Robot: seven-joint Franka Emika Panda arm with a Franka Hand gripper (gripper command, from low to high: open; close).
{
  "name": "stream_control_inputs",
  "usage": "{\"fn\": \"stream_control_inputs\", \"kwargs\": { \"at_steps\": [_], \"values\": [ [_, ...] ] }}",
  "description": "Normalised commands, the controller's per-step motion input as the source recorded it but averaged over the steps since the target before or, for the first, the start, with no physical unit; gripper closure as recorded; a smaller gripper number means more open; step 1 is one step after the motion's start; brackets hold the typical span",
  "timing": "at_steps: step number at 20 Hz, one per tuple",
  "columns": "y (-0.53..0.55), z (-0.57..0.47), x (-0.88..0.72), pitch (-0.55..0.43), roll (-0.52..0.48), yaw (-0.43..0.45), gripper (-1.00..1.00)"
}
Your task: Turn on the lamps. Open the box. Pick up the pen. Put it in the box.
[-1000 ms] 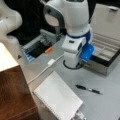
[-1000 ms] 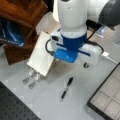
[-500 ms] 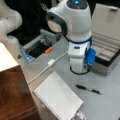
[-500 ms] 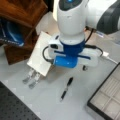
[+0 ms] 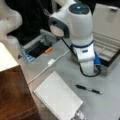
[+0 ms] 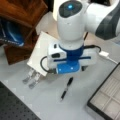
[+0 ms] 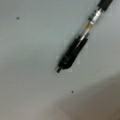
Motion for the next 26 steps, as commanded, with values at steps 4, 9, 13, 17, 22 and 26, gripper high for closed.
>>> {"fn": "stream_control_inputs", "kwargs": {
  "at_steps": [4, 9, 13, 17, 22, 26],
  "values": [
    [0.07, -0.04, 0.36, 0.060, -0.058, 0.529, -1.00],
    [0.03, -0.05, 0.26, 0.078, -0.024, 0.344, -1.00],
    [0.00, -0.09, 0.13, 0.073, -0.051, 0.086, -1.00],
    [0.00, -0.12, 0.05, 0.104, -0.035, -0.080, -1.00],
    [0.00, -0.16, 0.03, 0.064, -0.025, -0.152, -1.00],
    [-0.02, -0.15, 0.07, -0.022, -0.043, -0.085, -1.00]
  ]
}}
